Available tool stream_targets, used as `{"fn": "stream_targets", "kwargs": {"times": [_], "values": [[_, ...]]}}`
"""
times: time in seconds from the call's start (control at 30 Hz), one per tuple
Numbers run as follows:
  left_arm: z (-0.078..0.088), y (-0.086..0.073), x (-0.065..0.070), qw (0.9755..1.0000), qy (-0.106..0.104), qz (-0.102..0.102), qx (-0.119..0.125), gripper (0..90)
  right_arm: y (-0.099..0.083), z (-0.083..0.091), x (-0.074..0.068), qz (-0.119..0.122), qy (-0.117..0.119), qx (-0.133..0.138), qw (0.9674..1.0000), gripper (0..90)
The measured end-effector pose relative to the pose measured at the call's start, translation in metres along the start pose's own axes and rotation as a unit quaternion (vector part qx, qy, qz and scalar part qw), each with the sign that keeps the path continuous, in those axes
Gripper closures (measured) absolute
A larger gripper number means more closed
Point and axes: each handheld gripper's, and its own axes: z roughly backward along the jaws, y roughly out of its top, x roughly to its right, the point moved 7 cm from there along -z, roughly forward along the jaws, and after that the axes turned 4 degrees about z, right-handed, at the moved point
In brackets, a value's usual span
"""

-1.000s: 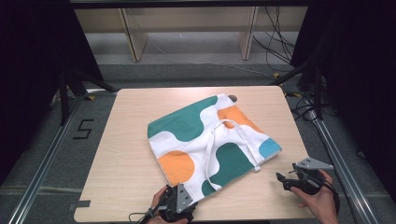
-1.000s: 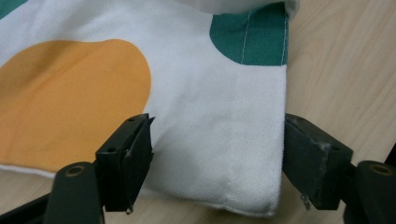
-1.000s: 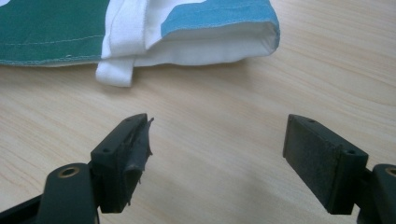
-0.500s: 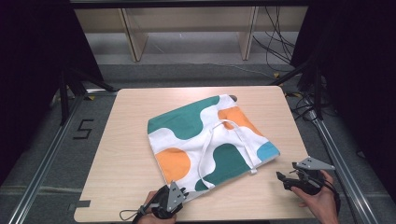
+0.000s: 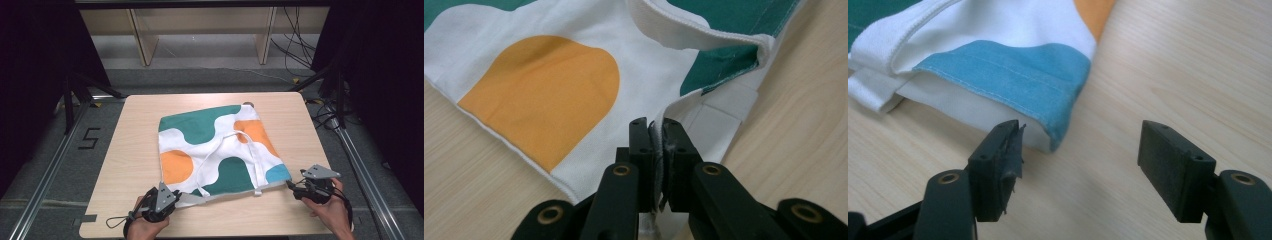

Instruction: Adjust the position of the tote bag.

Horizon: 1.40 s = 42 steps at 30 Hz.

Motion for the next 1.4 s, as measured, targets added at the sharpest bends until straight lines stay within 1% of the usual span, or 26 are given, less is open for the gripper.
{"fn": "stream_targets", "kwargs": {"times": [0.07,0.1,0.17,0.2,0.3,0.37,0.4,0.43,0.47,0.5,0.57,0.6,0.67,0.77,0.83,0.87,0.9,0.93,0.97,1.03,1.07,1.1,1.2,1.3,1.33,1.4], "values": [[0.0,0.0,-0.001,1.0,0.002,0.002,0.002,84.2,0.001,-0.002,-0.003,0.006,0.003,-0.002,1.0,35.1],[-0.001,-0.001,-0.004,0.9999,0.0,-0.01,-0.009,83.8,0.004,-0.006,-0.01,0.011,0.004,-0.007,0.9999,37.0],[-0.002,-0.002,-0.003,1.0,-0.001,-0.006,-0.006,83.6,0.009,-0.01,-0.008,0.045,0.004,-0.004,0.999,39.1],[-0.002,-0.002,-0.003,0.9999,-0.002,-0.007,-0.007,83.5,0.011,-0.012,-0.011,0.043,0.009,-0.008,0.999,41.7],[-0.002,-0.002,-0.003,1.0,0.0,0.002,-0.003,83.3,0.018,-0.02,-0.015,0.072,0.016,-0.006,0.9972,53.4],[-0.002,-0.002,-0.005,0.9999,-0.001,-0.007,-0.009,83.2,0.019,-0.023,-0.016,0.082,0.017,-0.01,0.9964,56.1],[-0.003,-0.002,-0.006,0.9998,-0.005,-0.014,-0.011,83.2,0.02,-0.025,-0.018,0.095,0.006,-0.021,0.9953,66.8],[-0.004,-0.001,-0.005,1.0,-0.003,0.004,-0.001,83.3,0.02,-0.025,-0.017,0.1,0.0,-0.021,0.9947,70.3],[-0.004,-0.002,-0.005,1.0,0.0,0.005,-0.001,83.3,0.021,-0.024,-0.015,0.111,-0.003,-0.014,0.9937,74.2],[-0.002,-0.002,-0.009,0.9998,-0.001,-0.015,-0.01,83.4,0.021,-0.023,-0.015,0.114,-0.003,-0.012,0.9934,75.5],[-0.004,-0.001,-0.01,1.0,0.001,0.005,0.0,83.6,0.02,-0.018,-0.02,0.101,0.0,-0.016,0.9948,79.8],[-0.003,-0.002,-0.013,0.9999,0.005,-0.01,-0.01,83.7,0.02,-0.015,-0.021,0.108,-0.001,-0.011,0.9941,81.3],[-0.005,-0.002,-0.015,1.0,0.007,-0.002,-0.005,83.6,0.016,-0.009,-0.031,0.112,0.006,-0.013,0.9936,83.9],[-0.008,-0.002,-0.016,0.9999,0.001,-0.008,-0.008,83.6,0.007,0.004,-0.043,0.118,0.02,-0.018,0.9927,84.1],[-0.012,-0.001,-0.014,1.0,0.0,-0.001,-0.003,83.6,0.002,0.017,-0.048,0.098,0.01,-0.015,0.995,84.3],[-0.013,0.0,-0.014,0.9999,0.001,-0.008,-0.006,83.6,0.001,0.02,-0.048,0.1,0.01,-0.01,0.9949,84.3],[-0.014,-0.001,-0.012,0.9998,-0.003,0.005,-0.017,83.6,-0.001,0.024,-0.05,0.101,0.012,-0.005,0.9948,84.2],[-0.017,0.0,-0.011,0.9998,0.002,0.016,-0.009,83.3,-0.004,0.028,-0.051,0.097,0.012,-0.005,0.9952,84.2],[-0.019,0.002,-0.015,0.9999,0.001,-0.012,-0.007,82.5,-0.006,0.029,-0.052,0.095,0.017,-0.005,0.9953,83.9],[-0.019,0.001,-0.016,0.9998,0.0,-0.018,-0.011,77.6,-0.007,0.029,-0.051,0.092,0.021,0.0,0.9955,80.6],[-0.02,0.0,-0.018,0.9998,-0.002,-0.014,-0.016,74.3,-0.006,0.027,-0.051,0.078,0.022,0.006,0.9967,77.4],[-0.021,-0.001,-0.017,1.0,0.002,0.005,-0.008,70.0,-0.005,0.026,-0.051,0.072,0.024,0.009,0.997,72.4],[-0.017,-0.006,-0.017,0.9998,0.001,-0.003,-0.018,62.2,-0.002,0.021,-0.054,0.073,0.025,0.011,0.997,60.9],[-0.018,-0.011,-0.018,0.9993,0.006,-0.01,-0.036,54.7,0.004,0.017,-0.06,0.095,0.021,0.019,0.9951,61.1],[-0.018,-0.014,-0.019,0.9983,0.019,-0.007,-0.054,51.8,0.007,0.016,-0.06,0.101,0.021,0.023,0.9944,62.6],[-0.02,-0.017,-0.021,0.9978,0.028,0.012,-0.059,50.2,0.012,0.016,-0.058,0.097,0.017,0.036,0.9945,68.0]]}}
